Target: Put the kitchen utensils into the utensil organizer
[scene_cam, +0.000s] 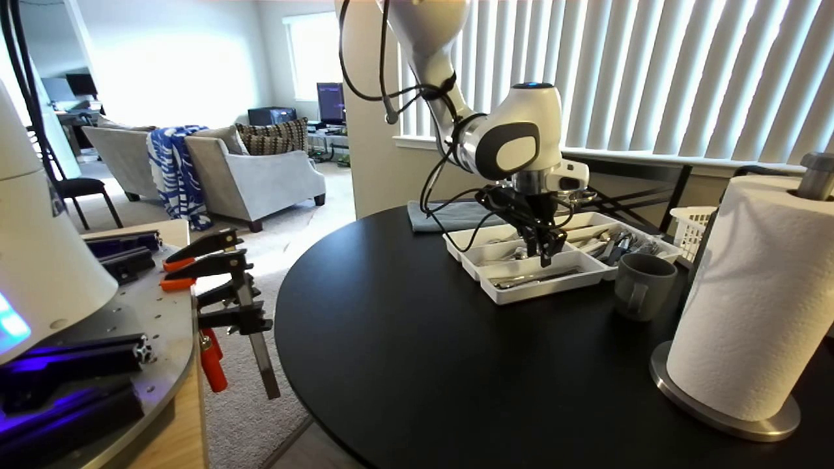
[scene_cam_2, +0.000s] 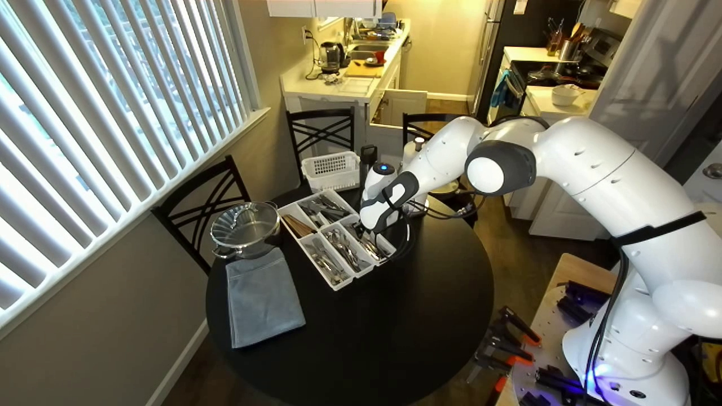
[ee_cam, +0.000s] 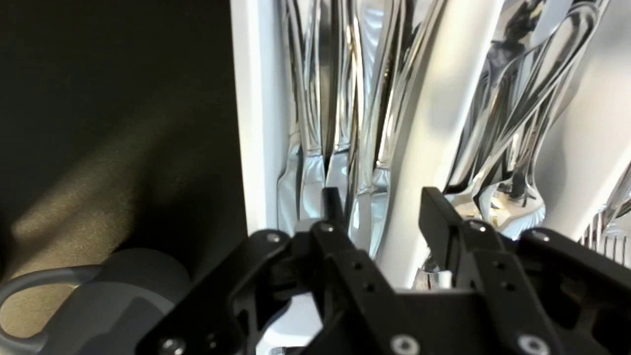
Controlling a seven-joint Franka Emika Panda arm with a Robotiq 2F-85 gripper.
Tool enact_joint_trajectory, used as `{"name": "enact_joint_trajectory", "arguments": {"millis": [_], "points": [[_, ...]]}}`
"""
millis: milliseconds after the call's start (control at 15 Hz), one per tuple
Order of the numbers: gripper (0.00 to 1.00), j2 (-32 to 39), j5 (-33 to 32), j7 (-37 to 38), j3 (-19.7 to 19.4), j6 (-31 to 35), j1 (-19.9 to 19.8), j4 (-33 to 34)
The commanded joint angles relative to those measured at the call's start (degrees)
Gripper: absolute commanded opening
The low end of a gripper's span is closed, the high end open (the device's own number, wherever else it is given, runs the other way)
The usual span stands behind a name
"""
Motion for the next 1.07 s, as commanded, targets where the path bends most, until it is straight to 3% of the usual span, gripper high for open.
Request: {"name": "enact_joint_trajectory", "arguments": {"millis": [0, 200, 333, 867, 933, 1000], "points": [[0.77, -3.2, -0.6, 2.2, -1.5, 2.8, 1.8, -4.3], [0.95, -7.5, -0.6, 2.1, -1.8, 8.8, 3.2, -10.8], [1.00, -10.7, 0.1, 2.7, -1.6, 13.1, 4.0, -15.8], [1.00, -20.9, 1.5, 1.5, 7.5, 15.4, -0.2, -31.2], [1.00, -16.5, 0.4, 1.9, 4.7, 14.0, 2.1, -25.1], [1.00, -17.6, 0.5, 1.8, 5.6, 14.0, 1.7, -26.5]]}}
